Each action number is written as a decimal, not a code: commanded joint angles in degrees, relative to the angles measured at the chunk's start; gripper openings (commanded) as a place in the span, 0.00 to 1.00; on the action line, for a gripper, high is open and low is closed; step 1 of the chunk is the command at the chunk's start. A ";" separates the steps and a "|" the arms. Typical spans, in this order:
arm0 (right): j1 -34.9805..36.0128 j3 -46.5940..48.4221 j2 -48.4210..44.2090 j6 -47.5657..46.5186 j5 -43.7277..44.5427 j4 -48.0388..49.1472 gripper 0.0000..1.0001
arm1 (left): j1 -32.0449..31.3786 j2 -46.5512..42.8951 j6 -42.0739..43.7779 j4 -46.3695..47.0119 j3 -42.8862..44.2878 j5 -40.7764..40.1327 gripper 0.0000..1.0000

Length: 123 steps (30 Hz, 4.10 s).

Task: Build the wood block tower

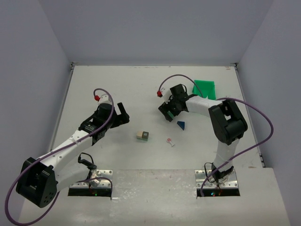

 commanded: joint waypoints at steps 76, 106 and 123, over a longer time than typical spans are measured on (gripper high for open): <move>23.13 50.47 15.46 -101.91 -22.61 -72.81 0.52 | -0.67 -12.40 -5.33 -16.22 2.76 -4.82 1.00; 27.57 44.70 15.54 -107.59 -13.97 -75.01 0.53 | -0.58 -12.94 -6.51 -22.53 7.02 -8.68 1.00; 27.65 44.23 15.62 -106.48 -14.17 -72.58 0.56 | -0.66 -12.06 -5.91 -22.17 7.19 -8.85 1.00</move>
